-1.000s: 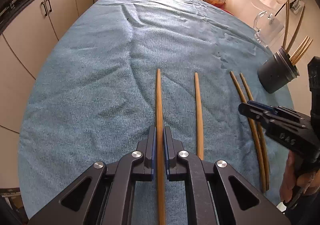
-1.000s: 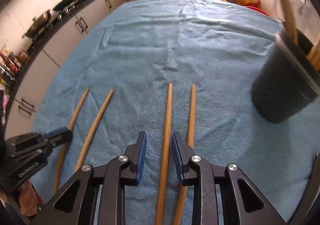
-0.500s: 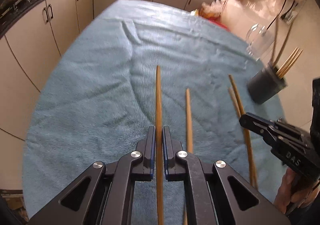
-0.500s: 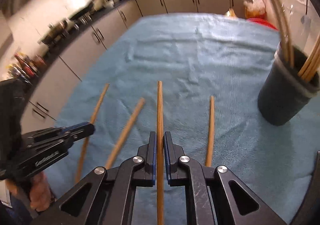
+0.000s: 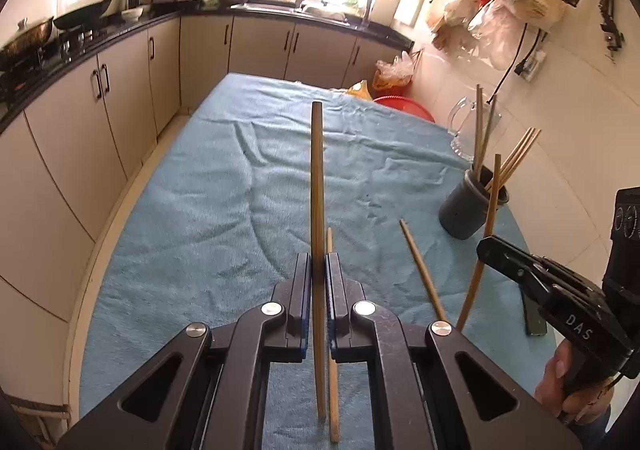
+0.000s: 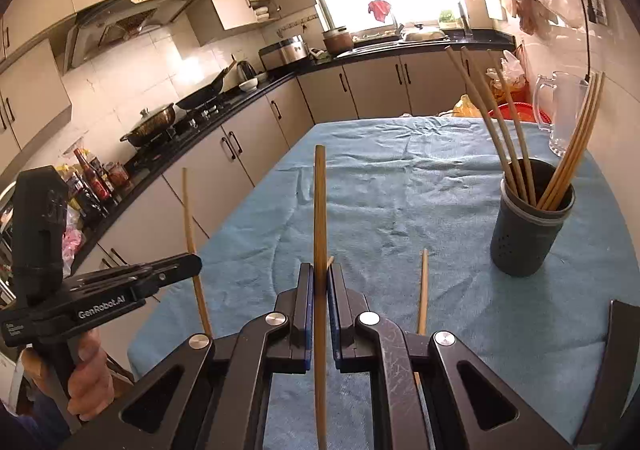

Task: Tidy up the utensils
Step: 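Lift the chopstick upright with the right tool while the left tool lifts its chopstick, then lower the chopstick into the black cup and open the left tool while the right tool does the same, then close the right tool on a towel chopstick while the left tool moves toward another, then lift the chopstick upright with the right tool while the left tool lifts its chopstick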

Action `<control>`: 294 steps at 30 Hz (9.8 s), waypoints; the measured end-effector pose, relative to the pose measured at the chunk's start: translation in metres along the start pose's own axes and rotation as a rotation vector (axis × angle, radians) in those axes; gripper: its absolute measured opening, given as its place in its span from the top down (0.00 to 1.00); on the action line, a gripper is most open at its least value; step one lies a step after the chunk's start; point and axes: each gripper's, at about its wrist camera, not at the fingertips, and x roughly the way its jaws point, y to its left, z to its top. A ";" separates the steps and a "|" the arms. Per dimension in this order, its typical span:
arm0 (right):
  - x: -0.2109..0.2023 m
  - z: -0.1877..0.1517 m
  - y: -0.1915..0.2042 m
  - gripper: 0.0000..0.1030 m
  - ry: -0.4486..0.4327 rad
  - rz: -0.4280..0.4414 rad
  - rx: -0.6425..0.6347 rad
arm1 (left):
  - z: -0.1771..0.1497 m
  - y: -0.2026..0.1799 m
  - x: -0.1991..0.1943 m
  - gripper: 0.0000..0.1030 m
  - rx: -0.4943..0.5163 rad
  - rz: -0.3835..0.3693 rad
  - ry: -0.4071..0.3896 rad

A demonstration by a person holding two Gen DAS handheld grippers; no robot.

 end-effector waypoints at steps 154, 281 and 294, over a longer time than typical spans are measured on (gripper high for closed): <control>-0.064 0.102 -0.207 0.92 -0.352 -0.286 0.346 | 0.143 -0.215 0.121 0.94 0.177 -0.188 -0.105; 0.051 -0.019 -0.084 0.92 0.214 -0.117 0.169 | -0.024 -0.032 0.145 0.94 0.169 0.183 0.243; -0.002 -0.005 -0.049 0.92 0.027 -0.075 0.110 | 0.001 -0.022 0.037 0.94 0.093 0.045 -0.031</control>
